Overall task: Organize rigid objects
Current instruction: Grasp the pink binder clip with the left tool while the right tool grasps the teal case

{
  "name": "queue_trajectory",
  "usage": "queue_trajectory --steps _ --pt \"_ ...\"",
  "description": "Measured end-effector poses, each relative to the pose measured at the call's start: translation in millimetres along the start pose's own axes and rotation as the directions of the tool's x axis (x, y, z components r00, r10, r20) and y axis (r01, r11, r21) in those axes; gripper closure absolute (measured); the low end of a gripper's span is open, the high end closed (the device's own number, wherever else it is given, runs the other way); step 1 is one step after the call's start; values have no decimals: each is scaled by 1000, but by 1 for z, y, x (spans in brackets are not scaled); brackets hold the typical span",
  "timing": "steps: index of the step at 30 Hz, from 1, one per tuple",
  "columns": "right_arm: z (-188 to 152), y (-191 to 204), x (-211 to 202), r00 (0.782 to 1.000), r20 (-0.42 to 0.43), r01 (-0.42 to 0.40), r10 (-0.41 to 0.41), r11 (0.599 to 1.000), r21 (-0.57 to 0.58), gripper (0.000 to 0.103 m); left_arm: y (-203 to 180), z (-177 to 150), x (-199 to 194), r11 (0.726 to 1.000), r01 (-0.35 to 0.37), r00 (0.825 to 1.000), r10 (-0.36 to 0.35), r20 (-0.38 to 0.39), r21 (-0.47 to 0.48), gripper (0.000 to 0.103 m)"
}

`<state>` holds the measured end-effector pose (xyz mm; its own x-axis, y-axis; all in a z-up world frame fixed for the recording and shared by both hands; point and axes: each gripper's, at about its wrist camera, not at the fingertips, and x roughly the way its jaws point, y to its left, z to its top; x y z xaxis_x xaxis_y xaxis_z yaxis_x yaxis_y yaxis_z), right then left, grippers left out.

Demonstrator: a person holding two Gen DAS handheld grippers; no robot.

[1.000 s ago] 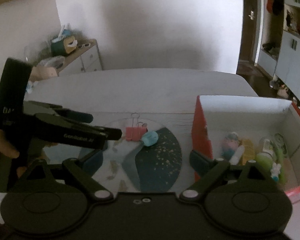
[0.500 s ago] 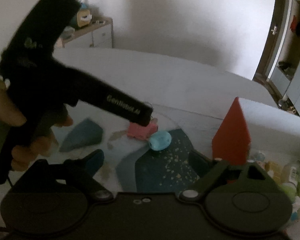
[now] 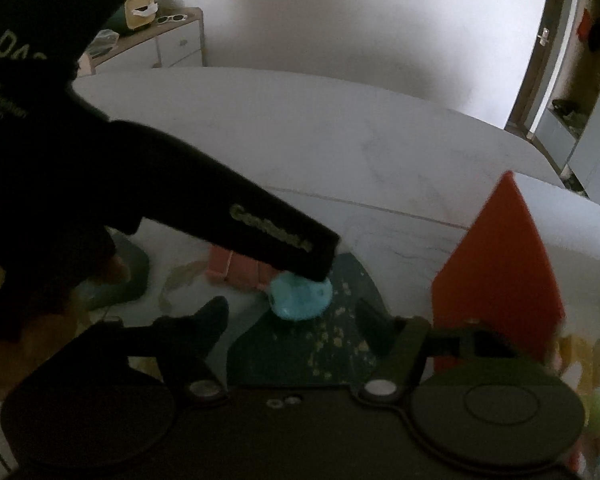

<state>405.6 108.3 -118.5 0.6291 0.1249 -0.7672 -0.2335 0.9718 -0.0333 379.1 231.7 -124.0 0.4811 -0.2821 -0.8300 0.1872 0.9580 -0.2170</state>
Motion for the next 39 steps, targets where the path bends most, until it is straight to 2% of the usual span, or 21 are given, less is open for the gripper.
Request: queue_trajectory --steps 11,16,18,28,39 --pt "-6 -7 14 1000 -18 -18 19 999 27 59 -4 -2 10 999 -39 999 40 20 -23 23" --pt "-11 -4 12 1000 -13 -11 11 999 36 67 -6 -5 9 998 -65 997 66 38 -20 41" --pt "-11 0 12 1000 -11 -4 5 999 37 68 -5 -5 8 998 -49 998 50 37 -25 50" --pt "-21 5 -5 999 11 31 -32 998 60 68 2 -10 -3 999 -44 998 45 37 -27 50" --pt "-11 -10 -44 998 45 34 -39 993 112 68 -1 -16 -41 1000 -4 998 3 62 16 50"
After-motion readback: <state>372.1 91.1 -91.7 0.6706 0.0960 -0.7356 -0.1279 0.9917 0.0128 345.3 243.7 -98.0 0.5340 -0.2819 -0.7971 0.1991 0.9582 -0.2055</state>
